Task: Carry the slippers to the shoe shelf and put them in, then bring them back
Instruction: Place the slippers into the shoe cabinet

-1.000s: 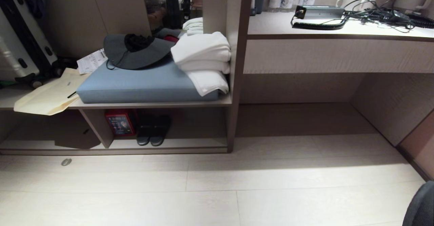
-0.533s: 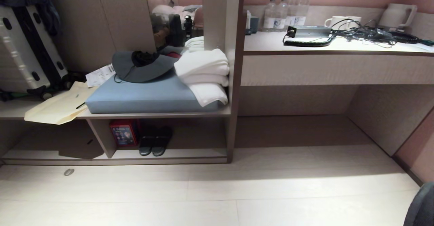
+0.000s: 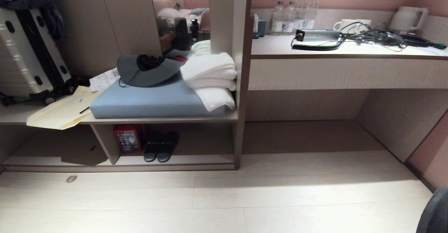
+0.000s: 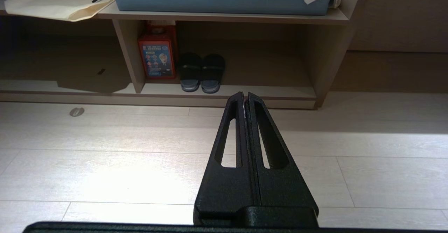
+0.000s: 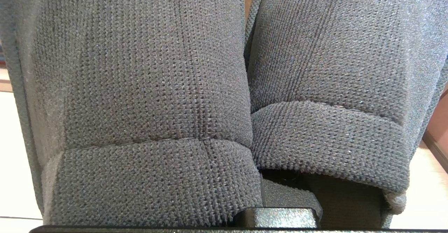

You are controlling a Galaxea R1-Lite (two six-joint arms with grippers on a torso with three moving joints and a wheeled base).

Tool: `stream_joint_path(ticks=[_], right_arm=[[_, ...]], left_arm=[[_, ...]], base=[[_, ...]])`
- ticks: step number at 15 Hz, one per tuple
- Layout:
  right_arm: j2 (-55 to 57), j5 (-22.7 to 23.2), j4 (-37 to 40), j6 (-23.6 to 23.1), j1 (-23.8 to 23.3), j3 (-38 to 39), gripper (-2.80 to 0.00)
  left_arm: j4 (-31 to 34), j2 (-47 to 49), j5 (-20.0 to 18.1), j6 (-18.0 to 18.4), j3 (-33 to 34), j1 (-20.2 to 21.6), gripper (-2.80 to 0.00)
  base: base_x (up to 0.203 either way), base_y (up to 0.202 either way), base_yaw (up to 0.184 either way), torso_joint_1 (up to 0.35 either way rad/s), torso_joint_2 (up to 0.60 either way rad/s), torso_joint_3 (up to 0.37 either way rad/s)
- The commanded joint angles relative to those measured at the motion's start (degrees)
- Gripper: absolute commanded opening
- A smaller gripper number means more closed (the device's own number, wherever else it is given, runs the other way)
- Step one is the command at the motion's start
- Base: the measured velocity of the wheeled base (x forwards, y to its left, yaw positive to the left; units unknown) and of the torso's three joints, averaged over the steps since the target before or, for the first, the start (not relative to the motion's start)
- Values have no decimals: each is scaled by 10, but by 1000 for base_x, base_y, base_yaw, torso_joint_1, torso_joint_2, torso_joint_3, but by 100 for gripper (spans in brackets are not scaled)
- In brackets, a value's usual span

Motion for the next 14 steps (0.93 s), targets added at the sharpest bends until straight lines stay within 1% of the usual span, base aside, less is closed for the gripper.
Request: stream_joint_path(ticks=[1,4,6,14], right_arm=[[1,0,0,0,0,0,-280],[1,0,0,0,0,0,-280],[1,0,-1,-1,0,0,-280],[1,0,-1,-1,0,0,-280]], left_arm=[[0,-1,0,-1,0,0,-280],[0,-1,0,-1,0,0,-280],[-1,-1,-2,-1,0,0,-280],[-1,-1,-2,-1,0,0,-280]], base=[[0,0,0,0,0,0],[0,0,0,0,0,0],[6,79,-9,3,2,4],[0,189,-1,1,1,5]])
